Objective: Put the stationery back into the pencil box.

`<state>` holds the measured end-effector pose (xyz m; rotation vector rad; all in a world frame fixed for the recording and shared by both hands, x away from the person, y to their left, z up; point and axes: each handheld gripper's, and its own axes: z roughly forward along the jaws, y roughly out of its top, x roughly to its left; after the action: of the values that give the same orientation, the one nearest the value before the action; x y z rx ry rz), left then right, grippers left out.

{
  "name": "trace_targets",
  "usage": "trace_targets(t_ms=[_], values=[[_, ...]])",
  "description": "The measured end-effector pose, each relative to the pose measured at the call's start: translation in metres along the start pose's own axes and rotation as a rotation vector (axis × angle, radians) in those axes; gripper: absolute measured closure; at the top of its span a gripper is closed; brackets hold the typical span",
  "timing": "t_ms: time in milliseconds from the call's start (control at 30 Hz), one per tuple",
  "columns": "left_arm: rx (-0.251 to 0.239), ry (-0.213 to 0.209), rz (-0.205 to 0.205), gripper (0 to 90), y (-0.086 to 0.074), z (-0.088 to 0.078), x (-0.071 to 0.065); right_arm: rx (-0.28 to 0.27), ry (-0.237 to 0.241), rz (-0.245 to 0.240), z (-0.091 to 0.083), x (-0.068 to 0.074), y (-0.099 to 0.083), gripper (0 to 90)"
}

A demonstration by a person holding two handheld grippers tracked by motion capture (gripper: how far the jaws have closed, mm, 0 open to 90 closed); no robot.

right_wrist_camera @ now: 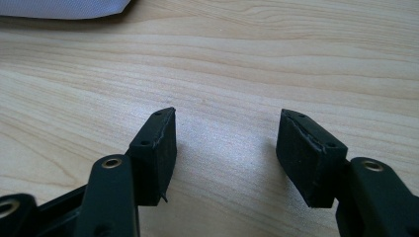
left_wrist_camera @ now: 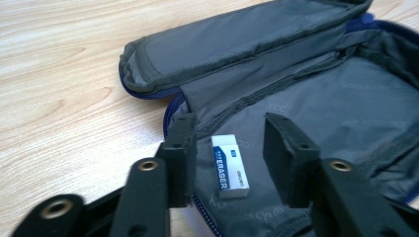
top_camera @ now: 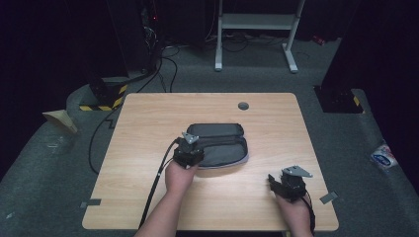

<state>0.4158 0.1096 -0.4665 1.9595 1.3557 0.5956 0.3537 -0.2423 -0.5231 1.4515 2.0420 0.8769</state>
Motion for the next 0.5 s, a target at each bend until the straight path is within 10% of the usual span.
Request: trace_targets(t_ms=[500], values=[[-0.071,-0.082,-0.006,37.6,-0.007,-0.02,0.019,0.0,0.0,0.004,0.0,0.0,0.0,40.5]])
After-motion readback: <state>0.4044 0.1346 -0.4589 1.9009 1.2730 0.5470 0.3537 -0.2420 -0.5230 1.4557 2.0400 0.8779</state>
